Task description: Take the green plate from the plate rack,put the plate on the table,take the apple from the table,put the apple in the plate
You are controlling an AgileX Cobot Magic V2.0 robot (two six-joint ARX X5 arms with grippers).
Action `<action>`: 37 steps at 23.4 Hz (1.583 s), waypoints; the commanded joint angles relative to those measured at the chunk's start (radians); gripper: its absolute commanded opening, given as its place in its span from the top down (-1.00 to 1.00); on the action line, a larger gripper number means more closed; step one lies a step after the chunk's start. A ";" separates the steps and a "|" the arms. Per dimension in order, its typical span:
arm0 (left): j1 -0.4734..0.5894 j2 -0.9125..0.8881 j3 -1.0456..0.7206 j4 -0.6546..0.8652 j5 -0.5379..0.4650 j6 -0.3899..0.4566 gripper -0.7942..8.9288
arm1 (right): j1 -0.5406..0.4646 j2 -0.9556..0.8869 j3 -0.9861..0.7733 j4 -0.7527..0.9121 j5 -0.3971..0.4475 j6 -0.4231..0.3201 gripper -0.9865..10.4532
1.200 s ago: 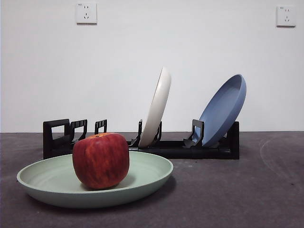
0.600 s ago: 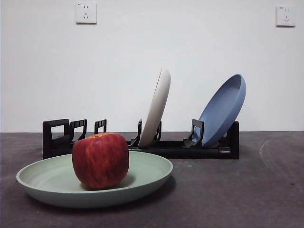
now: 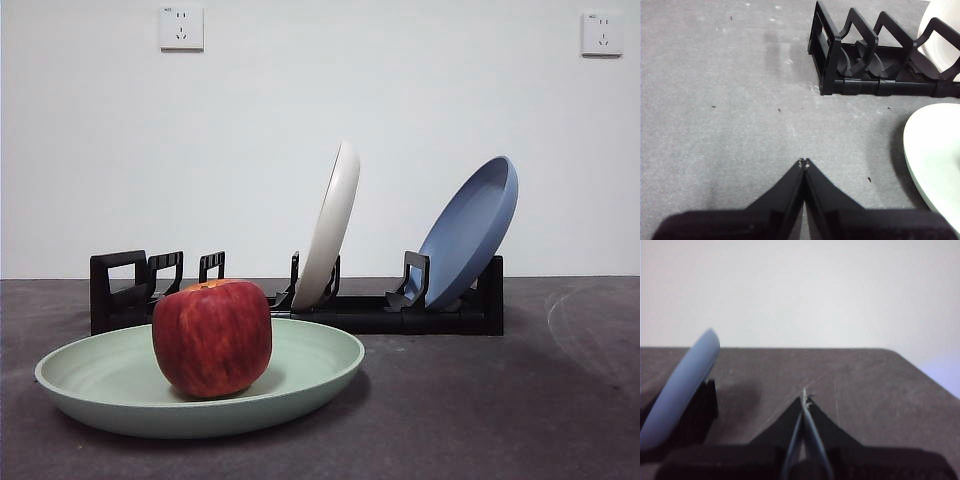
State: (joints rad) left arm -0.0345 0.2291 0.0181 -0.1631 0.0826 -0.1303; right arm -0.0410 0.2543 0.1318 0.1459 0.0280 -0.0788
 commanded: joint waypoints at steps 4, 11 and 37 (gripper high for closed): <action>0.003 0.000 -0.005 0.010 0.002 0.015 0.84 | 0.000 -0.186 -0.117 -0.127 0.006 0.023 0.83; 0.003 0.002 -0.005 0.015 0.003 0.015 0.84 | 0.001 -0.246 -0.117 -0.338 0.002 0.046 0.83; 0.003 0.009 -0.005 0.017 0.002 0.015 0.84 | 0.002 -0.245 -0.117 -0.332 -0.001 0.060 0.83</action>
State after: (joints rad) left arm -0.0345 0.2382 0.0181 -0.1551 0.0830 -0.1303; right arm -0.0406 0.0097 0.0223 -0.1902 0.0265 -0.0303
